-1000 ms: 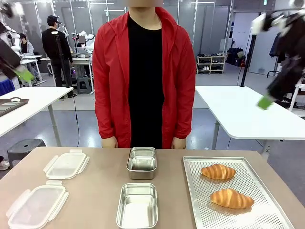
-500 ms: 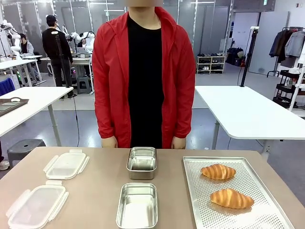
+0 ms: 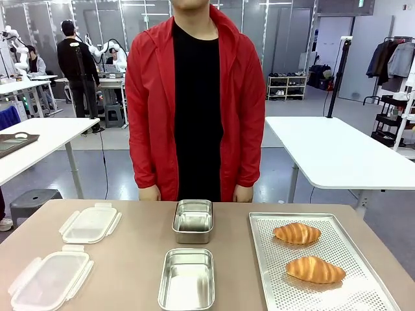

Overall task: Place the bread into the airtight container.
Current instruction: Pick up a Butter Roll and place it into an empty Airtight Container.

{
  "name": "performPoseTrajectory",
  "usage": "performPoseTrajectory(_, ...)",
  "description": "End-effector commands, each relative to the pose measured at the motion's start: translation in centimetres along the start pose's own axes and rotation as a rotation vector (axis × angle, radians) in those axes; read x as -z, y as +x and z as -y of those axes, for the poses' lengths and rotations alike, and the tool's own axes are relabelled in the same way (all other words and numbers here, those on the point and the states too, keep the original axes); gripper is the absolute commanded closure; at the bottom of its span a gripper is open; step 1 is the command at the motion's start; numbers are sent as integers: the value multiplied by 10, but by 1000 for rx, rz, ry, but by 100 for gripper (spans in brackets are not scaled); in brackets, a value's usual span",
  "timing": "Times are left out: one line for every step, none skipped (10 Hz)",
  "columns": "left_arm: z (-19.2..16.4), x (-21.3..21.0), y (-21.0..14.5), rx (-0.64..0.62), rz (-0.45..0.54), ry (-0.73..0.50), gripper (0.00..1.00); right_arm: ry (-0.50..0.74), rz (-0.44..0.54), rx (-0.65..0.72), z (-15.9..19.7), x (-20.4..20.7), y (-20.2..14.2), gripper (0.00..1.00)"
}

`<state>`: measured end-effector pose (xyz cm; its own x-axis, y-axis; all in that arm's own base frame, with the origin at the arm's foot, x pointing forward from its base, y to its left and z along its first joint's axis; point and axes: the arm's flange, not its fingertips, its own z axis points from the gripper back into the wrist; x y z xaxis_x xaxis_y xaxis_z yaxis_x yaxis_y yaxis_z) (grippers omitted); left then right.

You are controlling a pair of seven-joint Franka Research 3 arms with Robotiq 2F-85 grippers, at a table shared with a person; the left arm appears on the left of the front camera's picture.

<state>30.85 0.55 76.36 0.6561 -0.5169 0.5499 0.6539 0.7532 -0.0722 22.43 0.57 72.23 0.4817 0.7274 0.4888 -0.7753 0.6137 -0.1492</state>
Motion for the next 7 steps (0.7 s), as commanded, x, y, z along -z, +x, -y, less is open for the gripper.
performPoseTrajectory(0,-2,0,18,1,2,0,-5,-68,-167,1,3,7,0)
performPoseTrajectory(0,-2,0,18,1,2,0,19,-105,-332,4,11,15,0)
performPoseTrajectory(0,-2,0,18,1,2,0,59,-148,-506,5,26,20,0)
performPoseTrajectory(0,-2,0,18,1,2,0,86,-198,-582,7,52,23,0)
performPoseTrajectory(0,-2,0,18,1,2,0,104,-257,-609,9,84,26,0)
performPoseTrajectory(0,-2,0,18,1,2,0,123,-296,-633,10,106,26,0)
performPoseTrajectory(0,-2,0,18,1,2,0,152,-319,-638,13,125,24,0)
